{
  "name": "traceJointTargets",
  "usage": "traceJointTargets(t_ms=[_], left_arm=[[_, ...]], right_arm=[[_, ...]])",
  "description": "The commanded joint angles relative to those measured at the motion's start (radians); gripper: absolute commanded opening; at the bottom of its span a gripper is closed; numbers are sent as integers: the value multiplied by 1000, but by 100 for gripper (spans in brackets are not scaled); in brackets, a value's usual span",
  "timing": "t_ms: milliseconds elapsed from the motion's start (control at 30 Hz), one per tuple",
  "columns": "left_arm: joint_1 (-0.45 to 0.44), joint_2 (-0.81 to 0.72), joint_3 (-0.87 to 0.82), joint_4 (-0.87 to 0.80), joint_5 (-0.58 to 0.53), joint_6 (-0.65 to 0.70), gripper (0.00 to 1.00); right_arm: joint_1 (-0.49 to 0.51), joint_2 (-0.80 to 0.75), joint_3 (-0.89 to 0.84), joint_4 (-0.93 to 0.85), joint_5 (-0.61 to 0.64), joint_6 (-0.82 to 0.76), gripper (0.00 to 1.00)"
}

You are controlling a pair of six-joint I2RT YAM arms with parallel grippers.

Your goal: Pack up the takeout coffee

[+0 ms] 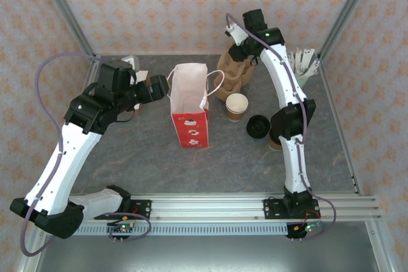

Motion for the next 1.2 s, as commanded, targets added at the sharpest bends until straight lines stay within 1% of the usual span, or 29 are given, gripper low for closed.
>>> traceJointTargets(t_ms=[0,167,400,533,600,733,833,900,1033,1167], left_arm=[[9,-35,37,39,35,-41,100],[9,-47,38,60,78,-53,100],[9,-27,27,110,194,-65,100],[9,0,17,131,204,-58,100],[9,20,12,143,202,-53,99],[9,65,12,165,208,-30,91],[10,77,-8,184,174,9,81],[12,69,-37,213,163,22,77],[24,54,-87,249,164,27,68],[40,49,-116,258,164,21,55]], right_arm=[[-4,-111,23,38,-26,-4,32],[-4,-221,3,53,-117,35,32],[21,-377,-82,70,-341,121,32],[38,-473,-193,162,-501,208,32],[58,-517,-263,231,-560,250,32],[119,-570,-362,324,-617,281,32],[134,-576,-408,405,-677,369,31],[148,-575,-444,458,-700,427,31],[190,-577,-513,515,-706,472,30],[202,-587,-617,662,-723,581,29]])
